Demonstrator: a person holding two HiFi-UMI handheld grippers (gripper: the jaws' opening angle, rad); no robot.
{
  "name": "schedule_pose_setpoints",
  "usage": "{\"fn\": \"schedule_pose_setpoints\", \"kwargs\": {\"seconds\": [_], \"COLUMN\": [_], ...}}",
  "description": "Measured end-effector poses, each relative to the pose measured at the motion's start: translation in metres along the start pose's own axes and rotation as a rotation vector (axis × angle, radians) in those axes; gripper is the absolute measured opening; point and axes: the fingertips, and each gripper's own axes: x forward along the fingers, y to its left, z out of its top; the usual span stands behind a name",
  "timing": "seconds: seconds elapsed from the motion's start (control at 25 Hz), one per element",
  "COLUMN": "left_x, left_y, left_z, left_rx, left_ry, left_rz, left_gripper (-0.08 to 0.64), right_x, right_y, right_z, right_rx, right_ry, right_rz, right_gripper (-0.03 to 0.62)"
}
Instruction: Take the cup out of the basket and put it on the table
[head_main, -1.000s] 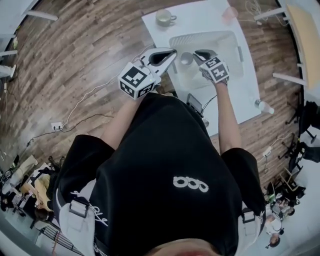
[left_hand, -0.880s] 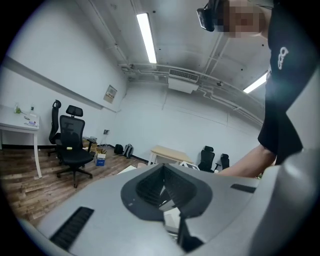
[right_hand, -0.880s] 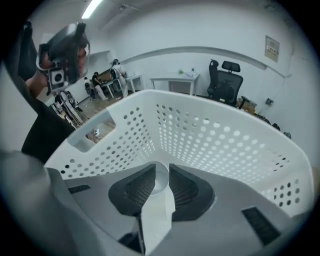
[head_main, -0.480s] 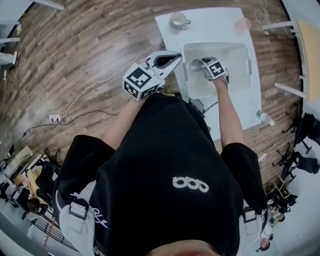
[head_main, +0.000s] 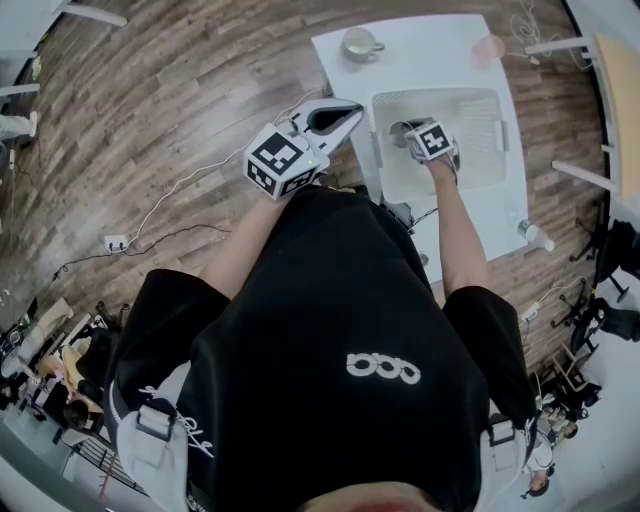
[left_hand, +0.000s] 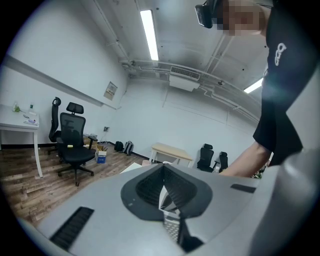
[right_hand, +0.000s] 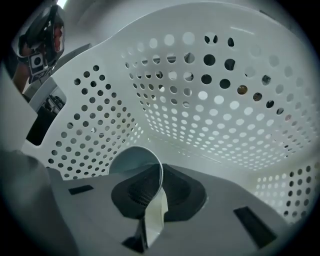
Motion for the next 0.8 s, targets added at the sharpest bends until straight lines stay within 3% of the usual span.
{"fn": "schedule_pose_setpoints", "kwargs": {"seconds": [0.4,0.6,0.8], "left_x": [0.004,0.013,0.025], "left_y": [-0.002,-0.007,-0.017], "left_z": [-0.001,0.001,0.002], "left_rx": [0.013,0.029,0.048], "left_ry": [0.024,0.034,0.048], "left_rz": [-0.041,-0.078,-0.144], "left_gripper": [0.008,0.008,0.008], "right_x": [-0.032,-0.074,-0.13], "right_y": [0.014,0.024,0.035], "right_z": [0.023,0.048,0.068], "right_rx": [0.019,0.018,0.021], "right_ry": [-0.071,-0.188,-0.331], "right_rz": [-0.003,-0.036,-0.133], "right_gripper": [0.035,0.035,0.035]}}
